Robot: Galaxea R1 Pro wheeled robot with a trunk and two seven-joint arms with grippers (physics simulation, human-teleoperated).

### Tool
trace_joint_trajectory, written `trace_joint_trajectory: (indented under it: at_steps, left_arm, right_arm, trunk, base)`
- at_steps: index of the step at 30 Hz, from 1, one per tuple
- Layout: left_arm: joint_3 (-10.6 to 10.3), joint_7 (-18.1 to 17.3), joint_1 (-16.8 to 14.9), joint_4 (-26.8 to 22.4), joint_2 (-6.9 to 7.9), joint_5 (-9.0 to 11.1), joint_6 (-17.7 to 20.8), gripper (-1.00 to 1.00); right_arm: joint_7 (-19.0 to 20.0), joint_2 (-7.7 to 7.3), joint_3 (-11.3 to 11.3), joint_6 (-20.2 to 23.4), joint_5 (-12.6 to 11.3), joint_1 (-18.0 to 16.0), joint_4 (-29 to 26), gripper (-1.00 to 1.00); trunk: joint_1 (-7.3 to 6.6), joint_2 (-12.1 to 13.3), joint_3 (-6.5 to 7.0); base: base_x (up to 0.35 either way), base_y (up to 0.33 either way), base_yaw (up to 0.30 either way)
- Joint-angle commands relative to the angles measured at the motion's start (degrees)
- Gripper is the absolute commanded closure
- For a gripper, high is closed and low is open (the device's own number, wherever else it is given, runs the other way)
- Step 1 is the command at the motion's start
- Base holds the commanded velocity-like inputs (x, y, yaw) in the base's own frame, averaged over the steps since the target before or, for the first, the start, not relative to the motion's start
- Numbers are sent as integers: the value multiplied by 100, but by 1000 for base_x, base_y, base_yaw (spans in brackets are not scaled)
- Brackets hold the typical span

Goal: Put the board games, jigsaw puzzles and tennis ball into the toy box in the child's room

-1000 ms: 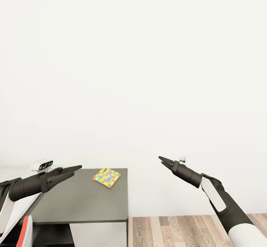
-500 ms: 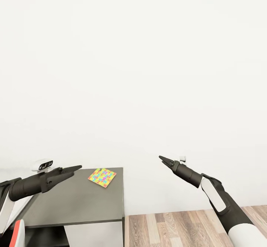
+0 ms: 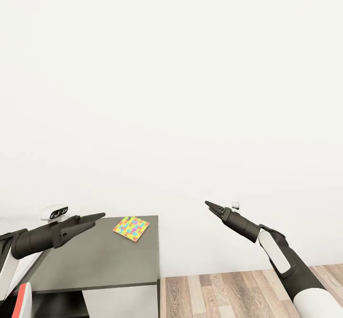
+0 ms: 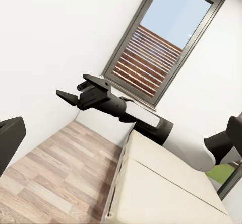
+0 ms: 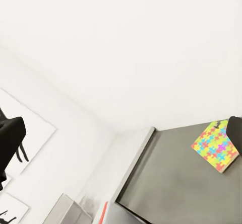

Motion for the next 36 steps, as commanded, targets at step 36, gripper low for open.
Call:
trace_joint_trajectory:
  at_steps: [36]
  left_arm:
    - [-3, -23, -1, 7, -8, -7, 70, -100]
  right_arm:
    - [-2172, -20, 10, -88, -13, -5, 367, -100]
  trunk:
    - [2, -5, -3]
  base:
    - [0, 0, 0]
